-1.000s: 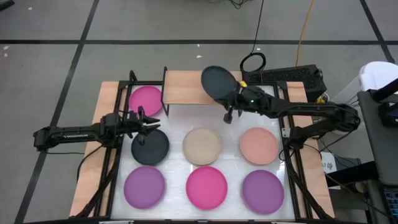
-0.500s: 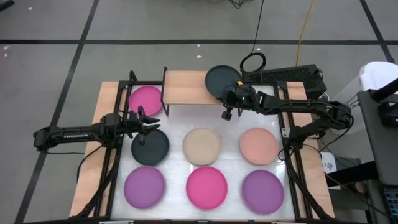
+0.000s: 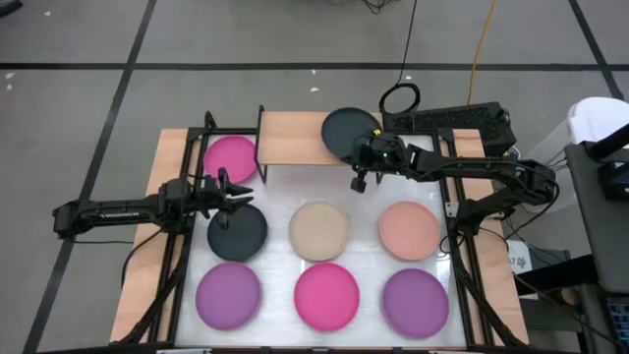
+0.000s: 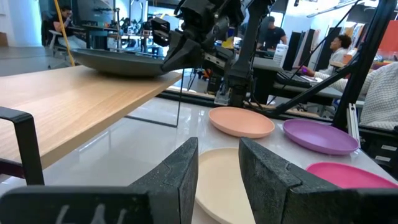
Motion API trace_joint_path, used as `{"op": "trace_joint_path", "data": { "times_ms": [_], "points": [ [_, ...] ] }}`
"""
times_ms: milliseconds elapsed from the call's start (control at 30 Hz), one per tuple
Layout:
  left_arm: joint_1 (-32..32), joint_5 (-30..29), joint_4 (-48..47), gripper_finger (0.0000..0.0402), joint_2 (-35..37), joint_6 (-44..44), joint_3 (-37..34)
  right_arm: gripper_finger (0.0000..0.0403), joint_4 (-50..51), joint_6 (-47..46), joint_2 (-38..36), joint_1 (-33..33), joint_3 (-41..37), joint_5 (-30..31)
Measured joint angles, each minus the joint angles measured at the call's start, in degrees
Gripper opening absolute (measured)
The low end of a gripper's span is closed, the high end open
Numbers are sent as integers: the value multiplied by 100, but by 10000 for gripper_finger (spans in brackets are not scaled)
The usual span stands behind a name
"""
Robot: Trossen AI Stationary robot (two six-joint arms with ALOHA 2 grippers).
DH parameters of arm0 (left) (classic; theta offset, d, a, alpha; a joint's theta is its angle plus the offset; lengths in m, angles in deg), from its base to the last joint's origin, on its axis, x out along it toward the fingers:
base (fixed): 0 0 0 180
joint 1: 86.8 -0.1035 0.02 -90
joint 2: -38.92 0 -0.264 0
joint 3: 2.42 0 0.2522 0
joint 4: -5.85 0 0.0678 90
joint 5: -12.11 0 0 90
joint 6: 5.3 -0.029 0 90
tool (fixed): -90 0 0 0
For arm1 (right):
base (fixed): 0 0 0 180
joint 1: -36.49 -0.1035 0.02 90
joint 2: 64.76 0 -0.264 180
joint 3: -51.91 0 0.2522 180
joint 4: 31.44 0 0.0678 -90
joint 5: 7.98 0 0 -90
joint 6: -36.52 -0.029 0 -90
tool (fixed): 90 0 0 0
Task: Place and stack plates onto a shelf
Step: Put the right black plate on the shelf, then stack the top pink plate on top of the black plate on the shelf
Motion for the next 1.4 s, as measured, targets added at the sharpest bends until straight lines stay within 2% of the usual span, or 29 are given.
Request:
{"op": "trace_joint_path", "data": {
  "times_ms": [533, 700, 900, 1067, 1233, 1400],
  "points": [
    [2, 0, 55, 120, 2, 0, 0, 9, -9, -71, 2, 0, -5, -146],
    [1, -2, 128, 120, 2, 0, 0, 37, -13, -63, 2, -2, -5, -151],
    [2, -2, 131, 120, 2, 74, 0, 92, -58, -72, 2, -3, -5, -159],
    [1, -4, 131, 120, 2, 72, 0, 130, -424, -239, -2, -10, -10, -581],
    [1, -4, 130, 120, 1, 96, 0, 147, -895, -407, -172, -125, -10, -821],
    [0, -7, 208, 120, -1, 98, 0, 150, -944, -431, -576, -313, -10, -883]
  ]
}}
